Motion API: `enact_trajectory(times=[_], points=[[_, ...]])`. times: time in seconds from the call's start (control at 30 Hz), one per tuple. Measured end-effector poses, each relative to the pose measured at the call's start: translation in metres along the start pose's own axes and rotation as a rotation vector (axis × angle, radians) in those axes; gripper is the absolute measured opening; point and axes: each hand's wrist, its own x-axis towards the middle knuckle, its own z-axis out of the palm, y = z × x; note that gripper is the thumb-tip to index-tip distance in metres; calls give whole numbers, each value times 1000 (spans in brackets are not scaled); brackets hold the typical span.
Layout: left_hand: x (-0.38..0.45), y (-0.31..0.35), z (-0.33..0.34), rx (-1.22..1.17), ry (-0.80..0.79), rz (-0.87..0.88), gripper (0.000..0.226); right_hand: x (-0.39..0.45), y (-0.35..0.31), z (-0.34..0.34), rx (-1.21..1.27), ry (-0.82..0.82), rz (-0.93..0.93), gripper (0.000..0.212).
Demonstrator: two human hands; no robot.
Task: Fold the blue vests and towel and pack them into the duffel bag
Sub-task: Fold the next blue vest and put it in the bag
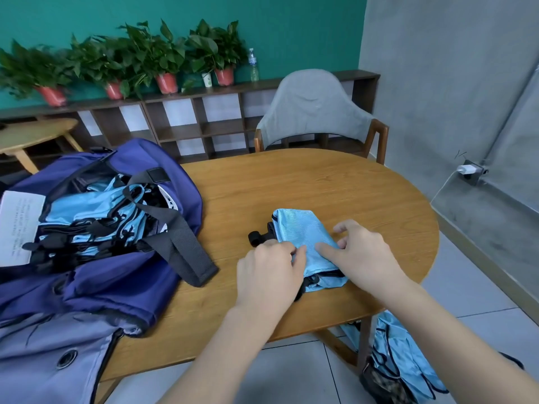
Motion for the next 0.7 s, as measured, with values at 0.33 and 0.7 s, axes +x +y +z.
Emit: enact_trajectory(times=[0.33, 0.7], points=[[-2, -5, 14, -67, 164, 14, 37, 7, 2, -3, 328, -176, 103, 33], [26, -44, -39, -1013, -312, -64, 23, 6, 8, -28, 855, -448, -190, 39]])
